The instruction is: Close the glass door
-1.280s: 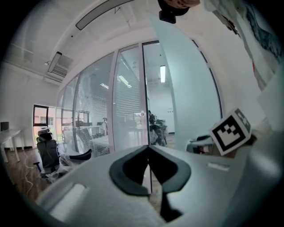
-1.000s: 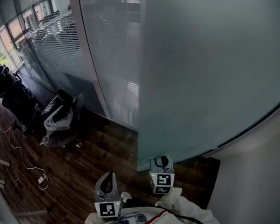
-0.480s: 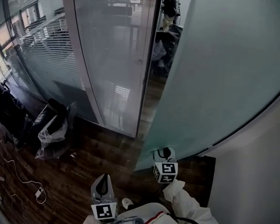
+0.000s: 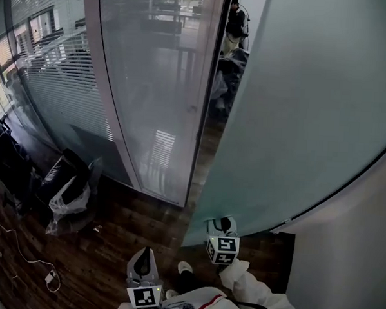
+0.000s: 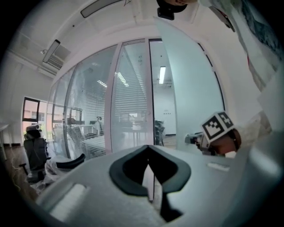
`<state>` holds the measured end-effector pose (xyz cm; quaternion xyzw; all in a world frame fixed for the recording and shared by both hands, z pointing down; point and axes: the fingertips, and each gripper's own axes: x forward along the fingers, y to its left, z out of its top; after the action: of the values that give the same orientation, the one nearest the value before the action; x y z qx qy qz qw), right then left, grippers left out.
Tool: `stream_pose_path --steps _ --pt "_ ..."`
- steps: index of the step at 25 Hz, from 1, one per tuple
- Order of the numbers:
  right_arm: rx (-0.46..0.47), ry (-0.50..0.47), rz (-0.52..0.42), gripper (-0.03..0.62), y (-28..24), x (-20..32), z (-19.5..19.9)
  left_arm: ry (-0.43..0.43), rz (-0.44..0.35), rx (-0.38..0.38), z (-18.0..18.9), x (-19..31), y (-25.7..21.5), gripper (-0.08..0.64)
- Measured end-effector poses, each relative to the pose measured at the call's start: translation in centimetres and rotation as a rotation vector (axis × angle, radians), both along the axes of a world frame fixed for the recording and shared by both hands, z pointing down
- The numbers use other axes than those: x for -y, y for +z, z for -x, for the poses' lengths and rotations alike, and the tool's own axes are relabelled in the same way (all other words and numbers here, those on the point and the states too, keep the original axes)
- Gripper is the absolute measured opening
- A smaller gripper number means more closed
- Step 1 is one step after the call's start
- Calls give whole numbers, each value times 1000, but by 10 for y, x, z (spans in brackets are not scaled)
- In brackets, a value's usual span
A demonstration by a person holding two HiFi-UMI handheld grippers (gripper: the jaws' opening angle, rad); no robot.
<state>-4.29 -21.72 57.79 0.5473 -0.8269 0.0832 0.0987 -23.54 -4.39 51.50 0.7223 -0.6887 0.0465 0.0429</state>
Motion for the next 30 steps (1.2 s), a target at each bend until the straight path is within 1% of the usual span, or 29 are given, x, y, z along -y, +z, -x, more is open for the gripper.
stream_pose_path --steps 2,4,8,13,16,21,24,30 --pt "-1 -6 -9 123 9 6 4 -12 -5 28 11 14 4 3" --pt "4 -6 -23 123 9 14 5 -27 -6 40 17 30 1 3" --pt "6 11 -38 123 -7 27 3 -11 -27 57 6 55 -22 3" --pt "4 17 -42 123 -7 44 12 7 -13 45 -5 78 -18 3" --pt "5 27 -43 123 -7 54 13 -11 -9 53 -5 92 -18 3" --pt "10 60 -83 121 -14 70 16 -56 -7 63 -4 112 -20 3" --pt "13 59 -89 121 -20 83 16 -65 -17 69 -7 122 -23 3" --pt "10 72 -73 120 -14 100 23 -63 -11 55 5 145 -16 3"
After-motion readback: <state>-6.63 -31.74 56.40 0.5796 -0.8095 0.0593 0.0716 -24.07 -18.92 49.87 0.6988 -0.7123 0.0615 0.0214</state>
